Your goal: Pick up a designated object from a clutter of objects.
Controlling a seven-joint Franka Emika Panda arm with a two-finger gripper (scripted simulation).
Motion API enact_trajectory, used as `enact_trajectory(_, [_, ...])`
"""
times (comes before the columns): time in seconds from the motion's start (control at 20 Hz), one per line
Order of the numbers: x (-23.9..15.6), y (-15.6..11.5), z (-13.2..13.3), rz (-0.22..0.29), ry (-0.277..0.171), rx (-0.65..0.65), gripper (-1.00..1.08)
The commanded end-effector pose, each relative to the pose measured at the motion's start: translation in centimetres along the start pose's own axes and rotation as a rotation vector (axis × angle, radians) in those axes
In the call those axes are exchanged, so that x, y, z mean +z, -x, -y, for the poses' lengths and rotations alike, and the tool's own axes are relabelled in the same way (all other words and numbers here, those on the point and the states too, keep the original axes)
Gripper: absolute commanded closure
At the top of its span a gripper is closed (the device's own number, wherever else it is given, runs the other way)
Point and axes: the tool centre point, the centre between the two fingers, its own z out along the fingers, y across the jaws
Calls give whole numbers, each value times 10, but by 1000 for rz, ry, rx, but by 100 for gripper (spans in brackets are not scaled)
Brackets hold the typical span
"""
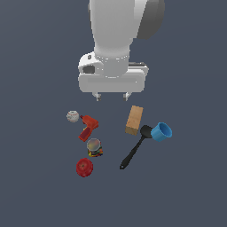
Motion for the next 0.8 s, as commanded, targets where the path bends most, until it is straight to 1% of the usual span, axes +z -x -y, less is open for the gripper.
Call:
enact_trajectory(0.0, [0, 0, 0, 0, 0, 0, -20])
enact_trajectory(0.35, [2, 3, 11, 13, 12, -31, -20])
enact_trajectory(0.55, [3, 3, 12, 14, 15, -30, -20])
enact_trajectory(0.75, [9, 0, 20, 22, 28, -31, -20])
